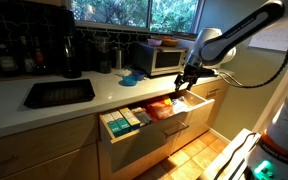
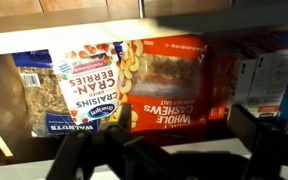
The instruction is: Open the top drawer fully
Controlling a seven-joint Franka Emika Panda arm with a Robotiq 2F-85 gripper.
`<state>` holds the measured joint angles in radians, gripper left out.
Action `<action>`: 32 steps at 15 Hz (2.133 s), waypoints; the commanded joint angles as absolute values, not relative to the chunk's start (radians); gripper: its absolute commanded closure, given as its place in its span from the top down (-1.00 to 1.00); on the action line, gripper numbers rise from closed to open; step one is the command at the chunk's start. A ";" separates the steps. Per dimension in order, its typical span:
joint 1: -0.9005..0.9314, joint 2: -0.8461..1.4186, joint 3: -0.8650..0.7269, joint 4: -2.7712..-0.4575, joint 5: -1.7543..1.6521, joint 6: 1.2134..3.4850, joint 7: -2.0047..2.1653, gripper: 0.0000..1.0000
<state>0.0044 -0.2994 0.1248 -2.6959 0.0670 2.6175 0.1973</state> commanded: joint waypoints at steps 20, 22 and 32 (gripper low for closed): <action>-0.006 0.103 0.018 -2.669 -0.292 2.778 0.379 1.00; -0.003 0.117 0.020 -2.673 -0.246 2.764 0.325 1.00; 0.001 0.063 -0.009 -2.664 -0.299 2.501 0.203 1.00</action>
<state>-0.0109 0.0835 0.0176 -2.6405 -0.2409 2.6079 0.2291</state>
